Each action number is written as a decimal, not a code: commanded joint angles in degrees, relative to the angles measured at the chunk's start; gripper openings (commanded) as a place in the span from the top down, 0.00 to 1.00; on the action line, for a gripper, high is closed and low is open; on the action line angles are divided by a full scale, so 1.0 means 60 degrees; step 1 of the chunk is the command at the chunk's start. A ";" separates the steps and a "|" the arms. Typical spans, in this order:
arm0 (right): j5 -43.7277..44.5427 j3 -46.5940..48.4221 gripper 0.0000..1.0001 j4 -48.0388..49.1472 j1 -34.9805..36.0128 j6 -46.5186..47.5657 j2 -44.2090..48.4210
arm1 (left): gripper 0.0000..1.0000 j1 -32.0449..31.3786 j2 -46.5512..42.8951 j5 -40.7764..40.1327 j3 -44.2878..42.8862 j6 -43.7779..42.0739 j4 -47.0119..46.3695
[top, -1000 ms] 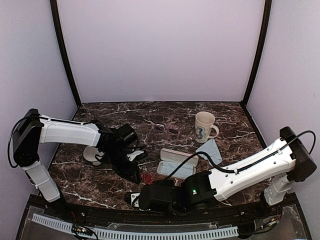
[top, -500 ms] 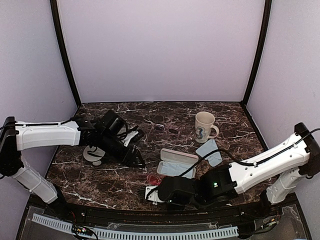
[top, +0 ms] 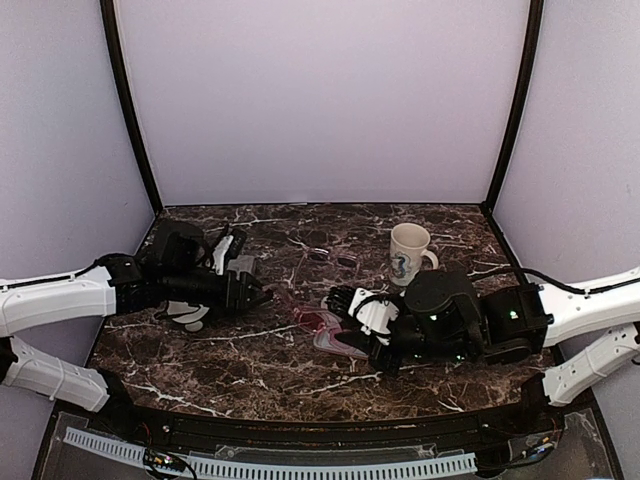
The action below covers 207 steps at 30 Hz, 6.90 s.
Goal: Organize the sunglasses
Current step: Fold the left temple of the sunglasses on the sunglasses, then pass from the right arm to the left
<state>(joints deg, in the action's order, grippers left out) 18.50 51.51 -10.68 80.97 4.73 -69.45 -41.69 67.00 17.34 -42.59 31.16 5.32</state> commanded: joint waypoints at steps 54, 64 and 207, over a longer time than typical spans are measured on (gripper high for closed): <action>-0.1121 -0.1217 1.00 0.2240 -0.0821 -0.0995 0.0632 | 0.46 -0.2639 0.2839 -0.0261 -0.1790 -0.1323 -0.0736; -0.1127 -0.1360 1.00 0.2120 -0.0825 -0.0894 0.0689 | 0.39 -0.2631 0.2085 -0.0904 -0.1609 -0.2025 -0.0448; -0.3236 -0.1742 0.33 0.1307 -0.1602 -0.1695 0.1743 | 1.00 -0.2236 0.0462 0.2487 0.3031 -0.7696 -0.6570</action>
<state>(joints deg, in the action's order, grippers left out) -4.62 40.36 -2.68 71.66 -3.64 -61.71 -54.92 71.31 32.95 -24.93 -14.63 -33.10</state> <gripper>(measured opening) 0.627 0.489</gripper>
